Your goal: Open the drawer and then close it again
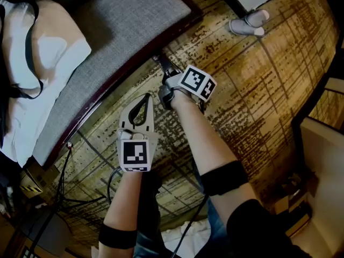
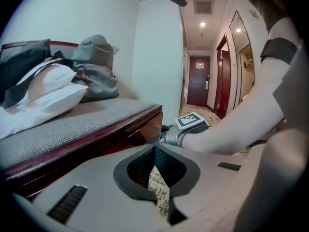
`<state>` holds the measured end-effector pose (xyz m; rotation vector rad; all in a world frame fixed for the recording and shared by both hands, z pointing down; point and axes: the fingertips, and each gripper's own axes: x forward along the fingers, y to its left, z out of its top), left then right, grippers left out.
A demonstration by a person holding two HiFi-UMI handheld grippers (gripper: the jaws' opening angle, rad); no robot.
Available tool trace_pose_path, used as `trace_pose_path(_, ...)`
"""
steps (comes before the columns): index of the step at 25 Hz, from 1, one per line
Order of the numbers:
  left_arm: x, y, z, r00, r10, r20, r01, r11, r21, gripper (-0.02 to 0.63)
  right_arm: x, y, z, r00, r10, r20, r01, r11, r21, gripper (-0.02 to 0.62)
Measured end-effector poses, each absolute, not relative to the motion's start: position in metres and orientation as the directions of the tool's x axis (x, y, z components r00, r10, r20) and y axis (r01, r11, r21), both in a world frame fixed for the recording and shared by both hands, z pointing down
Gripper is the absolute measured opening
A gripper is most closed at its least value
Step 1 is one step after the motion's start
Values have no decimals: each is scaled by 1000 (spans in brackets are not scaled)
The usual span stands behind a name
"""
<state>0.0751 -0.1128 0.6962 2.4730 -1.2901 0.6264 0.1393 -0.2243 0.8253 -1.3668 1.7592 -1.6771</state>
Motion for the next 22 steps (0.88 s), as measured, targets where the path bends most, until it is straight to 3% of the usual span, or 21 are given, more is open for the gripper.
trace_pose_path(11,86,-96,683,525,-684,506,-812,-582,55,5,165,-171,827,-461,-815,351,-364,-188,-912,74)
trace_pose_path(22,121,-54,658,586,-628,511,-764,-639,90,5,202,-98,829,-436,-790,431,-395,-263,-880,78)
